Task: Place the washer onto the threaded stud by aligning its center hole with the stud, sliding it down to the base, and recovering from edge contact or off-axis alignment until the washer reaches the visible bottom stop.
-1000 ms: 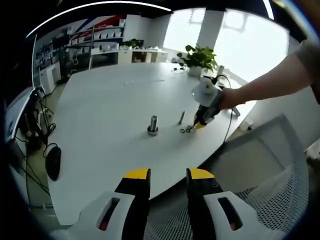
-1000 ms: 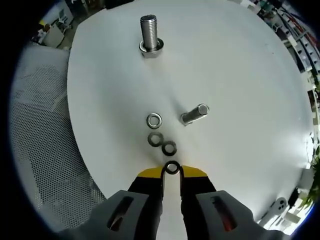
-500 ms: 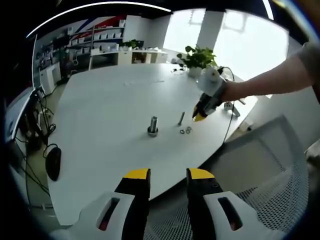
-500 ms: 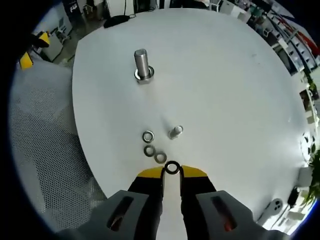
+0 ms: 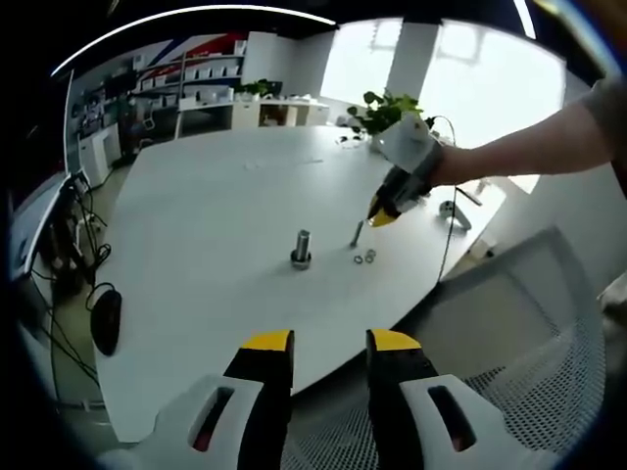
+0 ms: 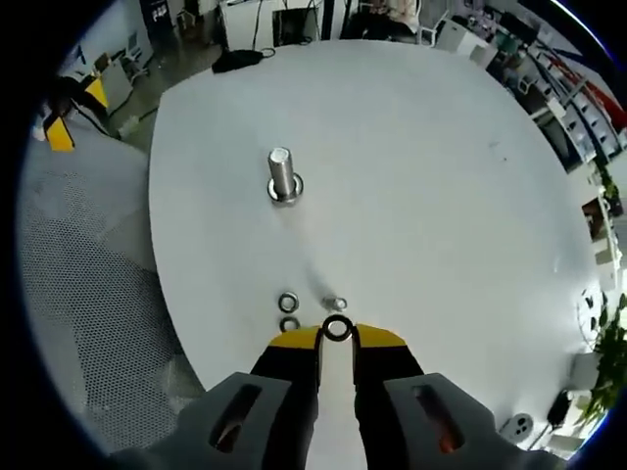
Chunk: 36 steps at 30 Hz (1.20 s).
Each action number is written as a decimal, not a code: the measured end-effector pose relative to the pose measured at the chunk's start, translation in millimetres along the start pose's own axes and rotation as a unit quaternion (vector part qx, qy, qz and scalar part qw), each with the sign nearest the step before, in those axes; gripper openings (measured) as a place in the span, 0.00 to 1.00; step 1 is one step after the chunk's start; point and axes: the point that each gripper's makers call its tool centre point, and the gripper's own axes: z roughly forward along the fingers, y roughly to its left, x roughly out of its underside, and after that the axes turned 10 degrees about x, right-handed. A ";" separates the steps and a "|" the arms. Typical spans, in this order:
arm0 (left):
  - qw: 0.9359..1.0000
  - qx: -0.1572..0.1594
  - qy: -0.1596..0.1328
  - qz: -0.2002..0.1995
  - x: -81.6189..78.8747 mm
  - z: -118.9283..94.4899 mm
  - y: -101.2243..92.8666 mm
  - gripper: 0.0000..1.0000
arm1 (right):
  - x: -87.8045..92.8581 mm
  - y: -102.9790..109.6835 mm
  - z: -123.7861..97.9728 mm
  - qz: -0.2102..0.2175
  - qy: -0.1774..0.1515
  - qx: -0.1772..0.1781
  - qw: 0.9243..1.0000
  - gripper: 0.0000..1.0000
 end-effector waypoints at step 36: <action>1.000 -0.004 -0.001 -0.005 0.8 -1.5 2.3 0.27 | -1.5 5.9 36.0 -0.010 0.027 -0.021 0.999 0.14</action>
